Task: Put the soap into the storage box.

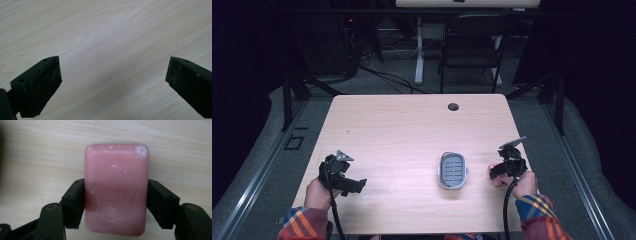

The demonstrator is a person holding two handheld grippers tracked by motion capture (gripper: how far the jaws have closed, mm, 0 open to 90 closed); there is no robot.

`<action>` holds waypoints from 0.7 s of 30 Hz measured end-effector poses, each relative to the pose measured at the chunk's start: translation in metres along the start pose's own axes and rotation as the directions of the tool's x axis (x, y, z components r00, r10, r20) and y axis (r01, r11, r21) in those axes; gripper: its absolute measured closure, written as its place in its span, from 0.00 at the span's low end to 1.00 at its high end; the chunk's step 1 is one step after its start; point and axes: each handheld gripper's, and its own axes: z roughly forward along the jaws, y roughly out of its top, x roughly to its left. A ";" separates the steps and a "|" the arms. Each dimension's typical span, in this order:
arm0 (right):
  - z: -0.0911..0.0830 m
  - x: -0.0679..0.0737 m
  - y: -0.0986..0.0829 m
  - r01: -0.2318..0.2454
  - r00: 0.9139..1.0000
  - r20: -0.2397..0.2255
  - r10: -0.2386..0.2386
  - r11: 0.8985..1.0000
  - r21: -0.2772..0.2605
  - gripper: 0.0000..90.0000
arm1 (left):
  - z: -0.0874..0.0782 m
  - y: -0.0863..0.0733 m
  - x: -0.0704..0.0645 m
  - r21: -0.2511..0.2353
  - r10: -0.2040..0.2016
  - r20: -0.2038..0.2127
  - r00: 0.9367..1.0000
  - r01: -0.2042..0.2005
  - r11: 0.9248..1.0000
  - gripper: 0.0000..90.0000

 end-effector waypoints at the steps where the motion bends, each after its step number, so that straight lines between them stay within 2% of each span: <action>1: 0.000 0.000 0.000 -0.003 1.000 -0.001 0.003 1.000 -0.001 0.40 | 0.000 0.000 0.000 0.001 0.000 0.000 1.000 0.000 1.000 0.00; 14: 0.003 0.000 0.000 0.008 1.000 -0.001 -0.008 1.000 -0.002 0.40 | -0.001 0.000 0.000 -0.007 0.001 -0.003 1.000 -0.001 1.000 0.00; 15: 0.002 -0.001 0.001 0.032 0.999 0.003 -0.032 0.999 0.013 0.40 | -0.001 0.000 0.001 -0.004 0.001 0.002 1.000 -0.001 1.000 0.00; 18: 0.001 -0.001 0.002 0.052 0.999 0.007 -0.052 0.998 0.031 0.41 | -0.001 0.000 0.000 -0.005 0.004 0.002 1.000 -0.004 1.000 0.00; 19: 0.002 -0.001 0.001 0.038 0.999 0.002 -0.038 0.999 0.011 0.41 | -0.001 0.000 0.000 -0.003 0.006 0.001 1.000 -0.006 1.000 0.00; 21: 0.001 -0.002 0.001 0.036 0.999 -0.008 -0.036 0.999 0.020 0.41 | -0.001 0.000 0.000 -0.009 0.003 -0.002 1.000 -0.003 1.000 0.00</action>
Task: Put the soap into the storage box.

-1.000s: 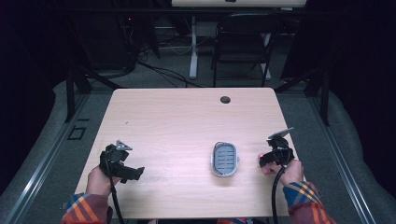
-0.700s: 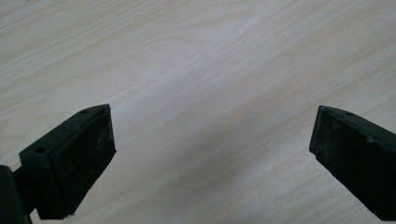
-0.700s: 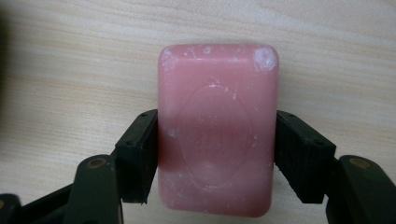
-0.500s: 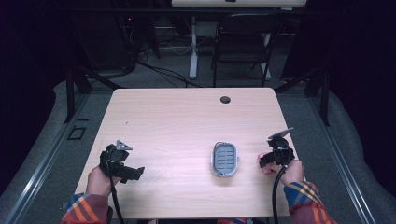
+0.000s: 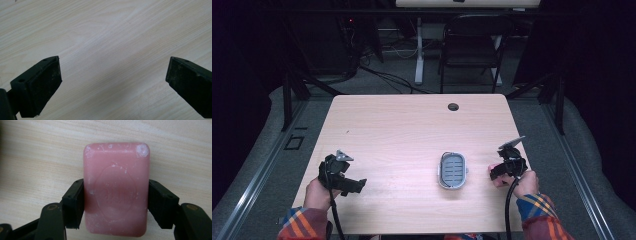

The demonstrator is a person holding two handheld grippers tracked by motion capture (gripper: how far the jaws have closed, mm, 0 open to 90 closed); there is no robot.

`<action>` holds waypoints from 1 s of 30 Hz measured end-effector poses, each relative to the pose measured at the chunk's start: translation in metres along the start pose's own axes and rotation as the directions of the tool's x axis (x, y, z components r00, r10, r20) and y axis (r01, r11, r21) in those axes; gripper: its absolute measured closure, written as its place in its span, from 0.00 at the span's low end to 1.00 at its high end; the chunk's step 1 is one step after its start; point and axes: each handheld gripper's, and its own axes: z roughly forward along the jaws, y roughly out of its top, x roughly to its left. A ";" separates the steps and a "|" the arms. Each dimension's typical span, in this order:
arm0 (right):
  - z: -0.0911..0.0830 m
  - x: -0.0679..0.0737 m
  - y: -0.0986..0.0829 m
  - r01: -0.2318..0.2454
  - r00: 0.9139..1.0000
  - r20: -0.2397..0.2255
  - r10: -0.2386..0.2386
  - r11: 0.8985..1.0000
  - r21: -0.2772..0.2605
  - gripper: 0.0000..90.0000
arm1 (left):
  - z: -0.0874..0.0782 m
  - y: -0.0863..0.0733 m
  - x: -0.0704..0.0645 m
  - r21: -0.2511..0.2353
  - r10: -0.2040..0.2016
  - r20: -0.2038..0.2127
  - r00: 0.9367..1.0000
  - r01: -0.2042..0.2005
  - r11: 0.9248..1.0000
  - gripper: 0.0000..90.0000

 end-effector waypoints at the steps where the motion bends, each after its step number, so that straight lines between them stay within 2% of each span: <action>1: 0.000 0.000 0.000 0.001 1.000 -0.003 -0.001 1.000 -0.002 0.41 | 0.000 0.000 0.000 0.005 0.000 0.004 1.000 0.000 1.000 0.00; 5: -0.004 -0.001 0.001 0.025 1.000 -0.009 -0.025 1.000 0.011 0.41 | 0.001 0.001 -0.001 0.003 0.001 0.000 1.000 -0.001 1.000 0.00; 7: -0.004 -0.001 0.000 0.000 0.999 -0.033 -0.001 1.000 -0.026 0.41 | 0.001 0.001 0.000 0.004 0.000 0.003 1.000 0.000 1.000 0.00; 10: -0.010 -0.002 0.000 0.037 0.999 -0.015 -0.037 0.999 0.008 0.41 | 0.000 0.001 -0.001 0.003 0.002 0.001 1.000 -0.002 1.000 0.00; 12: -0.010 -0.001 0.000 0.029 0.999 -0.027 -0.029 1.000 -0.005 0.41 | 0.000 0.001 -0.001 0.006 0.003 0.003 1.000 -0.003 1.000 0.00; 18: -0.014 0.001 0.001 0.051 0.998 -0.033 -0.051 0.999 -0.002 0.41 | 0.001 0.000 -0.001 0.008 0.003 0.005 1.000 -0.003 1.000 0.00; 20: -0.014 0.003 0.001 0.054 0.998 -0.030 -0.054 0.998 -0.018 0.41 | 0.001 0.000 -0.001 0.008 0.003 0.004 1.000 -0.003 1.000 0.00; 21: -0.016 0.002 0.001 0.069 0.997 -0.038 -0.070 0.998 -0.007 0.41 | 0.001 0.000 -0.001 0.007 0.003 0.004 1.000 -0.003 1.000 0.00; 28: -0.021 0.007 0.002 0.088 0.995 -0.034 -0.089 0.996 -0.029 0.41 | 0.001 0.001 0.000 0.013 0.003 0.004 1.000 -0.003 1.000 0.00; 30: -0.023 0.008 0.002 0.102 0.994 -0.031 -0.103 0.995 -0.020 0.41 | 0.001 0.000 0.000 0.010 0.004 -0.001 1.000 -0.004 1.000 0.00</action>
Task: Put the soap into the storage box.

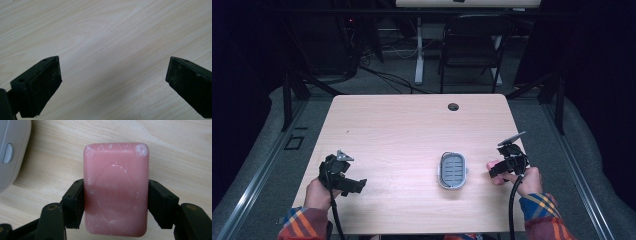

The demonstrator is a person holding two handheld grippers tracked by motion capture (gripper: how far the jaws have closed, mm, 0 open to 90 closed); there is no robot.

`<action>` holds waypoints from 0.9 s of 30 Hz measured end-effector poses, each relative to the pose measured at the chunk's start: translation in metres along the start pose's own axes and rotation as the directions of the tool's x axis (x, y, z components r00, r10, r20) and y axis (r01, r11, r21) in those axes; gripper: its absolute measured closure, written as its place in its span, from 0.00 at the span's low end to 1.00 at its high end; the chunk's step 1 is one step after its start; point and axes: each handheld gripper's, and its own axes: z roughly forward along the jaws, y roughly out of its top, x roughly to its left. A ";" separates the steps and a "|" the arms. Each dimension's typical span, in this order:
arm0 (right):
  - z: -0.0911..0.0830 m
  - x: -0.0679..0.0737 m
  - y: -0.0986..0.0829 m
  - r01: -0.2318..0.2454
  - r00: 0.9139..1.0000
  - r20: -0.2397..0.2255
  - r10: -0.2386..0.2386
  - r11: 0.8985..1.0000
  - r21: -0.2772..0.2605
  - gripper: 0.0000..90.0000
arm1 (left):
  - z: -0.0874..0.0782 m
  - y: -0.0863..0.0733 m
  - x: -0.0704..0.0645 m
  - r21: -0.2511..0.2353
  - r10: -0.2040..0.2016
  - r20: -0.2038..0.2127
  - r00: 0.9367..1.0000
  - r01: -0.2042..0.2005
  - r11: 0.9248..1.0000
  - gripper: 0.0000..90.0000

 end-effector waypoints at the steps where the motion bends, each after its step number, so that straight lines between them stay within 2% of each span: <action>1: -0.001 0.001 0.000 0.002 1.000 0.002 -0.002 1.000 -0.005 0.41 | 0.000 0.000 0.000 0.000 0.000 0.000 1.000 0.000 1.000 0.00; 6: -0.009 0.006 0.000 0.018 1.000 0.004 -0.018 1.000 -0.025 0.41 | -0.001 0.000 0.000 0.001 0.001 0.001 1.000 -0.001 1.000 0.00; 8: -0.012 0.006 0.001 0.031 1.000 0.003 -0.031 0.999 -0.016 0.41 | -0.002 -0.001 -0.001 -0.004 -0.003 -0.006 1.000 0.003 1.000 0.00; 12: -0.019 0.010 0.003 0.051 0.999 0.001 -0.051 0.998 -0.033 0.41 | -0.002 -0.001 -0.001 -0.002 -0.005 -0.005 1.000 0.005 1.000 0.00; 13: -0.019 0.012 0.003 0.038 0.999 -0.002 -0.038 0.998 -0.054 0.41 | -0.001 -0.001 -0.001 0.001 -0.005 -0.004 1.000 0.005 1.000 0.00; 14: -0.022 0.012 0.005 0.061 0.998 -0.002 -0.062 0.998 -0.033 0.41 | -0.001 -0.001 -0.001 0.002 -0.004 -0.003 1.000 0.004 1.000 0.00; 18: -0.025 0.015 0.009 0.066 0.998 0.001 -0.066 0.997 -0.045 0.41 | 0.000 -0.001 -0.001 0.003 -0.006 -0.009 1.000 0.006 1.000 0.00; 19: -0.027 0.015 0.010 0.084 0.996 0.000 -0.084 0.996 -0.028 0.41 | 0.000 -0.001 -0.001 0.002 -0.006 -0.009 1.000 0.006 1.000 0.00; 26: -0.031 0.023 0.016 0.115 0.993 0.006 -0.115 0.993 -0.011 0.41 | 0.001 -0.001 -0.001 0.001 -0.002 -0.007 1.000 0.002 1.000 0.00; 27: -0.030 0.025 0.016 0.101 0.995 0.003 -0.101 0.994 -0.033 0.41 | 0.000 -0.001 -0.001 0.000 -0.001 -0.007 1.000 0.001 1.000 0.00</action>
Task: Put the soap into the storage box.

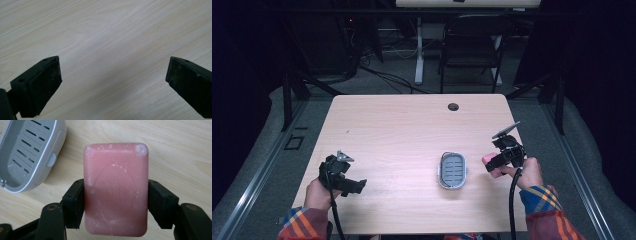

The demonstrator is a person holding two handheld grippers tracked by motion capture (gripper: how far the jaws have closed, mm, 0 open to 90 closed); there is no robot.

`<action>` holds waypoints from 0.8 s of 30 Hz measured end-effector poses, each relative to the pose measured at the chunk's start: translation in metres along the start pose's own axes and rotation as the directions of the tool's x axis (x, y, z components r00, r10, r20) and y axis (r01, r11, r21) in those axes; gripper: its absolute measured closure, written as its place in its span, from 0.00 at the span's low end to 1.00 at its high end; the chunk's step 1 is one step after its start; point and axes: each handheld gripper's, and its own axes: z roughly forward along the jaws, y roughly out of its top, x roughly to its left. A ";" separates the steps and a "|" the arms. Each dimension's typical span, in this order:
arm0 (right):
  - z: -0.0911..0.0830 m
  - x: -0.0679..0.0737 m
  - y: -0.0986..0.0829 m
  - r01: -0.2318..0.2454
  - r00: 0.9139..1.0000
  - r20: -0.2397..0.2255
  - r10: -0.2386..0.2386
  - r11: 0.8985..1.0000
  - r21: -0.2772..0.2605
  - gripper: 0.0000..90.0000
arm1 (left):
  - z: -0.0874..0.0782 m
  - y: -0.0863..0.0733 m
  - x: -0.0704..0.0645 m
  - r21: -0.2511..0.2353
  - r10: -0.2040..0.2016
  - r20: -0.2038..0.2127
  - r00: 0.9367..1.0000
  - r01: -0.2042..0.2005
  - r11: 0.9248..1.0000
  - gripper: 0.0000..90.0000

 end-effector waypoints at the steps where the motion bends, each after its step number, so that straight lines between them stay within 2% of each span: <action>1: -0.002 0.000 0.002 0.018 1.000 0.009 -0.018 1.000 0.023 0.41 | 0.000 0.000 0.000 0.000 -0.003 0.000 1.000 0.003 1.000 0.00; 2: -0.001 0.003 0.003 0.008 1.000 0.013 -0.008 1.000 0.004 0.41 | 0.000 0.000 0.000 0.000 -0.004 -0.001 1.000 0.004 1.000 0.00; 3: -0.003 0.002 0.005 0.025 1.000 0.009 -0.025 0.999 0.022 0.41 | 0.000 0.000 0.000 0.000 -0.004 -0.001 1.000 0.004 1.000 0.00; 6: -0.006 0.005 0.009 0.039 0.999 0.006 -0.039 0.999 0.023 0.41 | -0.001 0.000 -0.001 0.004 -0.002 0.002 1.000 0.002 1.000 0.00; 8: -0.006 0.008 0.010 0.028 1.000 0.003 -0.028 1.000 0.005 0.41 | -0.001 0.000 0.000 0.005 -0.004 0.002 1.000 0.004 1.000 0.00; 11: -0.009 0.009 0.013 0.045 0.999 0.001 -0.045 0.999 0.020 0.41 | 0.000 0.000 0.000 0.005 -0.003 0.001 1.000 0.003 1.000 0.00; 13: -0.009 0.012 0.014 0.038 0.999 0.004 -0.038 0.999 0.002 0.41 | 0.000 0.000 0.000 0.005 -0.001 0.002 1.000 0.001 1.000 0.00; 14: -0.011 0.012 0.016 0.058 0.998 0.007 -0.058 0.998 0.027 0.41 | 0.000 0.000 0.000 0.005 -0.001 0.003 1.000 0.001 1.000 0.00; 16: -0.012 0.013 0.017 0.058 0.998 0.002 -0.058 0.998 0.029 0.41 | 0.000 0.000 0.000 0.001 -0.005 -0.001 1.000 0.005 1.000 0.00; 17: -0.011 0.015 0.017 0.047 0.999 0.007 -0.047 0.999 0.011 0.41 | 0.000 0.000 0.000 0.002 -0.004 0.003 1.000 0.004 1.000 0.00; 18: -0.012 0.014 0.018 0.064 0.998 0.007 -0.064 0.998 0.030 0.41 | 0.000 0.000 0.000 0.001 -0.005 0.003 1.000 0.005 1.000 0.00; 24: -0.016 0.021 0.024 0.090 0.996 0.002 -0.090 0.995 0.036 0.41 | 0.000 0.000 0.000 0.002 -0.005 0.005 1.000 0.005 1.000 0.00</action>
